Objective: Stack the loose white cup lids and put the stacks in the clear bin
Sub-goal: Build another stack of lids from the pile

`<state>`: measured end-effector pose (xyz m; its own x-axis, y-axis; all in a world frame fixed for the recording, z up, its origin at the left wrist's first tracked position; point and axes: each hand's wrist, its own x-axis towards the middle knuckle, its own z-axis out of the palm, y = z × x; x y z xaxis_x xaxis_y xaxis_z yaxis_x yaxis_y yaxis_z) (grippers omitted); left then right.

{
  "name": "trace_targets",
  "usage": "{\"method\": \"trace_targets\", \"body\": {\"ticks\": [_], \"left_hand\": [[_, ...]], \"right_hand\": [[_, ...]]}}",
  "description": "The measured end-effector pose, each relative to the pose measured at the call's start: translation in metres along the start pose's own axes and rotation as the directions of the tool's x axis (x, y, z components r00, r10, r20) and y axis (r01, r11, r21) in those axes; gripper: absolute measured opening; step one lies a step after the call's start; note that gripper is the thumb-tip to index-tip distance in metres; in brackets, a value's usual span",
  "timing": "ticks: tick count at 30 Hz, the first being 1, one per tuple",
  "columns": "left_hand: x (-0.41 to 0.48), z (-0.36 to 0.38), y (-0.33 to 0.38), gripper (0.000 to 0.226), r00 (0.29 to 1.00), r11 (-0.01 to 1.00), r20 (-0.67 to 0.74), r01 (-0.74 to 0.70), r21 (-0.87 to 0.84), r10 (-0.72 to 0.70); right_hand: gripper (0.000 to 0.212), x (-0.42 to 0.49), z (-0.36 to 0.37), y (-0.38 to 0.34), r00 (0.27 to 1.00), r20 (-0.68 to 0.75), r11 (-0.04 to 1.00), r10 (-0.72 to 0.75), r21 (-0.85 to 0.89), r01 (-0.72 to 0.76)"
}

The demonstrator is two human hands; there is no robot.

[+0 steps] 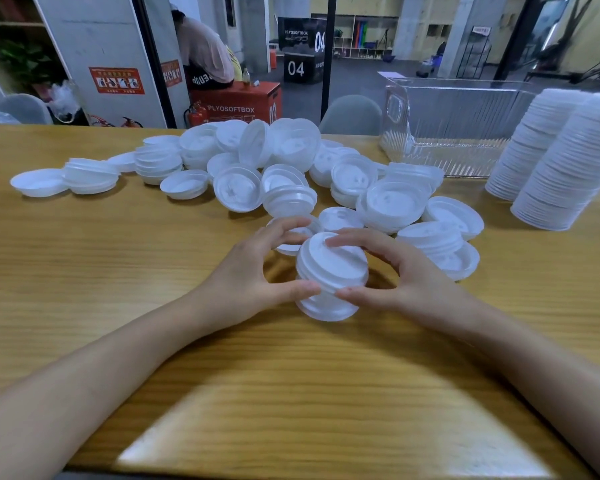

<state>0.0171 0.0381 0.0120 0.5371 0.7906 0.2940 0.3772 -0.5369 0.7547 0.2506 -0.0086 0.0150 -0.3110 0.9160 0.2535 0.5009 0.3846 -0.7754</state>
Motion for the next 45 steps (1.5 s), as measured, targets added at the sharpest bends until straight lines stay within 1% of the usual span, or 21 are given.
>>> {"method": "trace_targets", "body": {"ticks": [3, 5, 8, 14, 17, 20, 24, 28, 30, 34, 39, 43, 45], "left_hand": [[0.0, -0.001, 0.0, 0.078, 1.0, 0.999, -0.006, 0.019, -0.032, -0.02], [0.001, -0.002, 0.0, 0.08, 0.999, 0.999, -0.031, 0.031, -0.037, -0.032], [0.0, -0.002, 0.003, 0.083, 0.998, 0.999, -0.046, 0.034, -0.038, -0.036], [-0.002, -0.001, 0.005, 0.075, 0.998, 0.997, -0.03, 0.046, -0.057, -0.047], [-0.003, 0.0, 0.007, 0.07, 0.998, 0.997, -0.04, 0.05, -0.063, -0.053], [-0.003, -0.001, 0.009, 0.068, 0.998, 0.997, -0.031, 0.061, -0.048, -0.063], [-0.003, -0.002, 0.005, 0.08, 0.999, 0.997, 0.015, 0.03, 0.065, -0.031], [0.0, 0.0, -0.003, 0.098, 0.997, 0.986, 0.078, 0.005, 0.166, -0.018], [0.0, 0.0, -0.005, 0.1, 0.996, 0.982, 0.094, -0.02, 0.186, 0.002], [-0.001, 0.001, -0.006, 0.099, 0.994, 0.982, 0.111, -0.039, 0.186, 0.019], [-0.001, 0.001, -0.006, 0.098, 0.992, 0.977, 0.126, -0.054, 0.208, 0.028], [-0.001, 0.003, -0.006, 0.084, 0.992, 0.972, 0.115, -0.071, 0.223, 0.046], [-0.002, 0.004, -0.005, 0.075, 0.993, 0.966, 0.093, -0.094, 0.241, 0.074]], "right_hand": [[0.05, -0.001, 0.0, 0.0, 0.998, -0.065, 1.0, -0.025, -0.019, 0.023], [0.048, -0.001, 0.001, 0.001, 0.996, -0.083, 0.999, -0.036, -0.019, 0.035], [0.046, 0.0, 0.002, 0.001, 0.998, -0.058, 0.998, -0.036, 0.049, 0.039], [0.046, 0.0, -0.001, 0.005, 0.997, -0.008, 0.993, -0.075, 0.093, 0.075], [0.046, -0.001, -0.002, 0.006, 0.996, 0.003, 0.993, -0.087, 0.076, 0.086], [0.045, -0.001, 0.0, 0.007, 0.994, -0.039, 0.994, -0.106, 0.004, 0.106], [0.044, 0.0, -0.002, 0.007, 0.989, -0.095, 0.993, -0.109, -0.06, 0.103], [0.046, -0.001, -0.003, 0.006, 0.996, -0.01, 0.992, -0.094, -0.089, 0.092], [0.047, 0.0, 0.0, 0.007, 0.995, 0.029, 0.989, -0.093, -0.113, 0.095], [0.048, 0.001, 0.004, 0.01, 0.993, 0.064, 0.985, -0.096, -0.134, 0.104], [0.047, 0.002, 0.004, 0.009, 0.991, 0.073, 0.979, -0.116, -0.16, 0.127], [0.05, 0.002, 0.004, 0.01, 0.991, 0.082, 0.981, -0.109, -0.155, 0.121], [0.049, 0.002, 0.002, 0.009, 0.994, 0.053, 0.981, -0.1, -0.16, 0.107]]}}
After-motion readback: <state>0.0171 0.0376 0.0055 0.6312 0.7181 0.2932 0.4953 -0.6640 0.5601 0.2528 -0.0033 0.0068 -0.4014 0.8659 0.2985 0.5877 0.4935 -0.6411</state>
